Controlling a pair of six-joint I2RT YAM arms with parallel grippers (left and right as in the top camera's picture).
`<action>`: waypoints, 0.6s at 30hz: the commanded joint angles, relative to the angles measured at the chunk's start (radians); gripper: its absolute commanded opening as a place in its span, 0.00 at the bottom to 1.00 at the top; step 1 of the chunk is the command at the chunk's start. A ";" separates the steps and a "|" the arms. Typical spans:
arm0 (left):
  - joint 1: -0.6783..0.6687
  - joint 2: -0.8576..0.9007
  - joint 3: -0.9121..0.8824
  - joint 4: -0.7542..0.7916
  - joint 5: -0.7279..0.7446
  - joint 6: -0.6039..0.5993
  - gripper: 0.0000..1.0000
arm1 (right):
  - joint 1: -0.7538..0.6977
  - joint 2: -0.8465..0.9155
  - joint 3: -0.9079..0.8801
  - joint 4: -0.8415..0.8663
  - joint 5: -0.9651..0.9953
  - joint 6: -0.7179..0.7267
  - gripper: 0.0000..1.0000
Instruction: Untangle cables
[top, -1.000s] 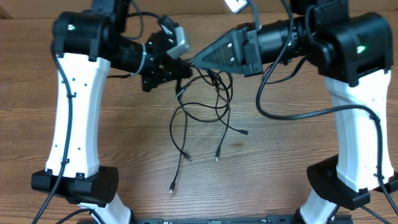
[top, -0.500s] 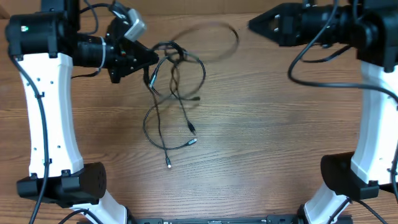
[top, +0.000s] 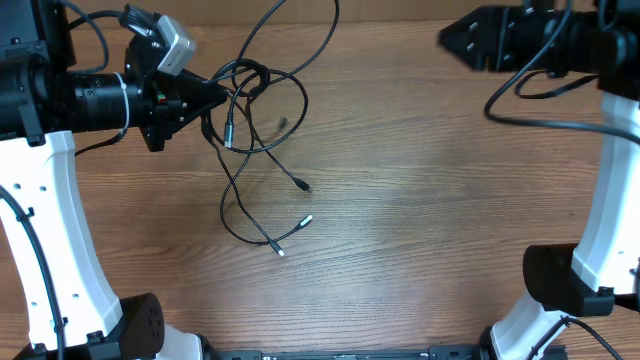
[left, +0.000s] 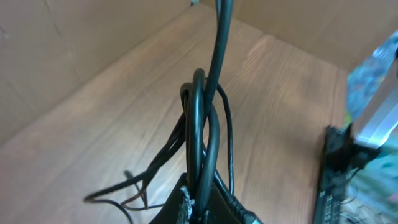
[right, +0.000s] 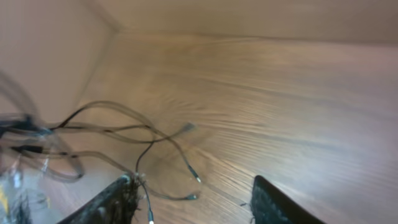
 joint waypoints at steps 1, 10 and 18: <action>-0.017 -0.006 0.008 0.001 0.043 -0.232 0.04 | 0.053 -0.014 0.015 0.010 -0.101 -0.118 0.61; -0.032 -0.006 0.008 0.041 0.117 -0.473 0.04 | 0.182 -0.013 -0.054 0.066 -0.146 -0.117 0.64; -0.090 -0.006 0.008 0.082 0.085 -0.518 0.04 | 0.281 -0.011 -0.075 0.229 -0.153 -0.023 0.59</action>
